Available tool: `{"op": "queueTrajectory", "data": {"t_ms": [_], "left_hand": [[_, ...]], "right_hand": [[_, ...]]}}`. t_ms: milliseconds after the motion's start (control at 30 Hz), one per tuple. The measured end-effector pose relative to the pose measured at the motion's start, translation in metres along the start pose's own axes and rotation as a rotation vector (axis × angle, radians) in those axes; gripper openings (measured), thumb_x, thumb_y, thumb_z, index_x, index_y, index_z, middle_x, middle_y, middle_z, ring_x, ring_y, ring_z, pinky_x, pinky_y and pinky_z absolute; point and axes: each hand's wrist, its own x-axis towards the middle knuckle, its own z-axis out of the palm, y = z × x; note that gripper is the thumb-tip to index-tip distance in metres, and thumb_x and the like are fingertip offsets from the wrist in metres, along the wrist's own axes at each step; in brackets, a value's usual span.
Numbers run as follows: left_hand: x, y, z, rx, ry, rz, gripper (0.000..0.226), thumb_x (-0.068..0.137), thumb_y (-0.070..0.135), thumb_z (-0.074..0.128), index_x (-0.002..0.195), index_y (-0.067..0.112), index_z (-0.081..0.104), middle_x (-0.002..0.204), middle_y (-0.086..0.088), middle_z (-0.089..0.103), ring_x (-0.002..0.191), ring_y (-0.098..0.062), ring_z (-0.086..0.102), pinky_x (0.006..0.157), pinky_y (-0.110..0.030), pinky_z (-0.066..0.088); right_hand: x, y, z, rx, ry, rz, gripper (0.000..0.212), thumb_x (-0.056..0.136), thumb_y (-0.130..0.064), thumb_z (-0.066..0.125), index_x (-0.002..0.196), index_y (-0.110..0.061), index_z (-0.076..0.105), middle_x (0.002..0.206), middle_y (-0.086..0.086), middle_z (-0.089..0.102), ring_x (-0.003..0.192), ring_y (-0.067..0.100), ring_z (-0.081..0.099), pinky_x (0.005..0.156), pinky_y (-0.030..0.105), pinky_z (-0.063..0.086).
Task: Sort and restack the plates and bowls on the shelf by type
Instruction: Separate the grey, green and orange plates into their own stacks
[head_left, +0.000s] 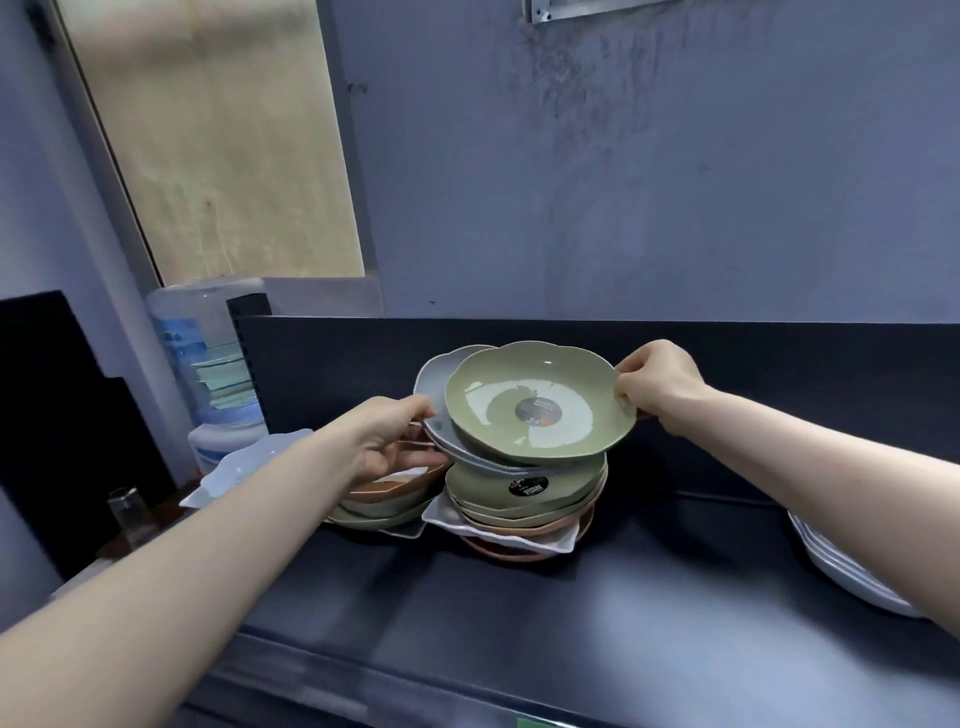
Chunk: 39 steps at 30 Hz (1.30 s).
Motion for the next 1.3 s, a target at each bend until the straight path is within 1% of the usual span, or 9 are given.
{"op": "queueTrajectory", "data": {"t_ms": [167, 433, 533, 700, 767, 867, 933, 1067, 1300], "left_hand": [[-0.005, -0.001, -0.032, -0.104, 0.140, 0.006, 0.013, 0.091, -0.001, 0.044, 0.081, -0.003, 0.050, 0.071, -0.016, 0.053, 0.067, -0.027, 0.058, 0.043, -0.034, 0.056], [-0.003, -0.004, -0.088, -0.138, 0.356, 0.065, 0.010, 0.092, -0.005, 0.040, 0.101, -0.005, 0.044, 0.077, -0.018, 0.052, 0.066, -0.027, 0.056, 0.034, -0.034, 0.051], [-0.001, -0.009, -0.094, -0.168, 0.366, 0.051, 0.008, 0.092, -0.005, 0.038, 0.098, -0.002, 0.044, 0.078, -0.016, 0.051, 0.068, -0.025, 0.055, 0.042, -0.037, 0.053], [0.007, -0.013, -0.093, -0.232, 0.348, 0.043, 0.013, 0.090, -0.005, 0.041, 0.080, 0.002, 0.043, 0.079, -0.011, 0.047, 0.073, -0.022, 0.054, 0.074, -0.042, 0.054], [0.009, -0.014, -0.091, -0.245, 0.320, 0.038, 0.013, 0.090, -0.005, 0.041, 0.079, 0.002, 0.044, 0.080, -0.010, 0.045, 0.073, -0.021, 0.052, 0.079, -0.046, 0.057], [0.010, -0.016, -0.086, -0.251, 0.263, 0.024, 0.013, 0.089, -0.006, 0.043, 0.080, 0.001, 0.045, 0.081, -0.012, 0.047, 0.071, -0.022, 0.053, 0.057, -0.039, 0.058], [0.012, -0.017, -0.083, -0.250, 0.224, 0.017, 0.012, 0.089, -0.006, 0.044, 0.080, 0.001, 0.047, 0.081, -0.012, 0.048, 0.071, -0.023, 0.054, 0.048, -0.042, 0.056], [0.018, -0.019, -0.076, -0.246, 0.159, 0.006, 0.011, 0.088, -0.006, 0.045, 0.079, 0.000, 0.048, 0.080, -0.012, 0.048, 0.072, -0.023, 0.055, 0.041, -0.038, 0.055], [0.023, -0.022, -0.072, -0.245, 0.108, -0.012, 0.010, 0.088, -0.006, 0.046, 0.080, 0.000, 0.049, 0.080, -0.012, 0.050, 0.071, -0.024, 0.056, 0.040, -0.037, 0.055]], "right_hand": [[0.002, -0.013, 0.005, -0.033, 0.004, -0.009, 0.030, 0.072, 0.006, 0.050, 0.081, -0.010, 0.074, 0.076, 0.011, 0.069, 0.056, 0.026, 0.061, 0.043, 0.022, 0.042], [0.007, 0.005, 0.020, -0.127, 0.041, 0.033, 0.029, 0.079, 0.004, 0.045, 0.077, -0.005, 0.072, 0.075, 0.014, 0.071, 0.052, 0.029, 0.068, 0.054, 0.034, 0.059], [0.005, 0.018, 0.040, -0.159, 0.003, 0.054, 0.029, 0.077, 0.005, 0.045, 0.075, -0.003, 0.072, 0.074, 0.016, 0.072, 0.057, 0.032, 0.071, 0.065, 0.042, 0.062], [0.000, 0.027, 0.057, -0.509, -0.068, -0.009, 0.020, 0.079, -0.011, 0.054, 0.089, -0.010, 0.071, 0.090, 0.010, 0.071, 0.085, 0.032, 0.066, 0.070, 0.030, 0.052], [-0.005, 0.029, 0.058, -0.581, -0.123, 0.011, 0.016, 0.080, -0.013, 0.055, 0.086, -0.009, 0.069, 0.086, 0.010, 0.069, 0.079, 0.030, 0.065, 0.065, 0.028, 0.051], [-0.011, 0.030, 0.058, -0.510, -0.183, 0.120, 0.010, 0.073, -0.005, 0.056, 0.063, -0.008, 0.058, 0.062, 0.010, 0.061, 0.048, 0.025, 0.059, 0.042, 0.022, 0.047], [-0.012, 0.029, 0.058, -0.396, -0.195, 0.187, 0.015, 0.074, -0.001, 0.054, 0.060, -0.007, 0.051, 0.060, 0.012, 0.054, 0.042, 0.023, 0.052, 0.034, 0.019, 0.041], [-0.015, 0.032, 0.061, -0.354, -0.155, 0.224, 0.017, 0.074, 0.002, 0.052, 0.058, -0.006, 0.049, 0.059, 0.012, 0.052, 0.045, 0.023, 0.052, 0.032, 0.018, 0.039], [-0.012, 0.028, 0.061, -0.643, -0.038, 0.055, 0.016, 0.076, -0.006, 0.061, 0.064, -0.010, 0.051, 0.063, 0.003, 0.053, 0.066, 0.027, 0.056, 0.042, 0.022, 0.032]]}}
